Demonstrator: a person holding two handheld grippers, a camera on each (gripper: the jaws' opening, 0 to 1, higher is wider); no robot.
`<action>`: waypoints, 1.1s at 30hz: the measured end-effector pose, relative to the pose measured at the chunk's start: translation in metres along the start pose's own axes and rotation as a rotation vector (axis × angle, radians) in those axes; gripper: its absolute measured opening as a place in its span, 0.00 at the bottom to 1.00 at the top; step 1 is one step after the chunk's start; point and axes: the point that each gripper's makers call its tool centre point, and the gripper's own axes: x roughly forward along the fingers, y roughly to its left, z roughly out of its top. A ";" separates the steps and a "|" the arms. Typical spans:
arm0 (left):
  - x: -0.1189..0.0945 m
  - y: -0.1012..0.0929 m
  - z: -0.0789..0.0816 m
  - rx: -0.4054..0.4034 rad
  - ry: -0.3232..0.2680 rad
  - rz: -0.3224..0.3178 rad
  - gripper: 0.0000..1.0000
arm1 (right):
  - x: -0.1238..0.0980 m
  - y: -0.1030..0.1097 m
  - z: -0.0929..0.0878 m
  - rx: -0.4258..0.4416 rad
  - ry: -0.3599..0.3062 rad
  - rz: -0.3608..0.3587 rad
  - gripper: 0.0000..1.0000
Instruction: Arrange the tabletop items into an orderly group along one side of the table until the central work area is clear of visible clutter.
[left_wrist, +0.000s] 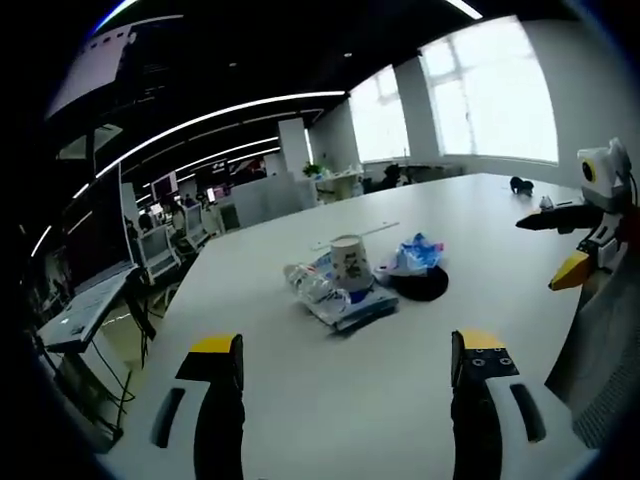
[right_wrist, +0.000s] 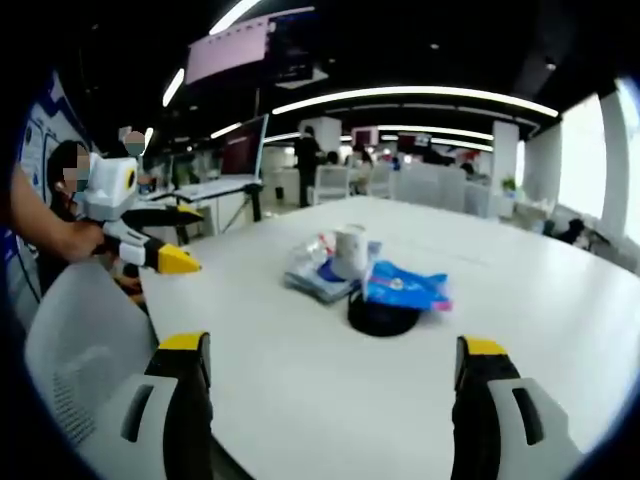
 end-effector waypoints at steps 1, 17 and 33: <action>0.000 0.000 0.000 0.000 0.001 -0.001 0.85 | 0.000 0.000 0.000 -0.001 0.000 0.001 0.99; 0.000 0.000 0.001 0.002 -0.004 -0.001 0.85 | 0.000 0.000 0.000 -0.001 -0.002 0.001 0.99; 0.000 0.001 0.001 0.003 -0.003 0.005 0.85 | 0.000 0.001 0.000 -0.002 -0.002 0.008 1.00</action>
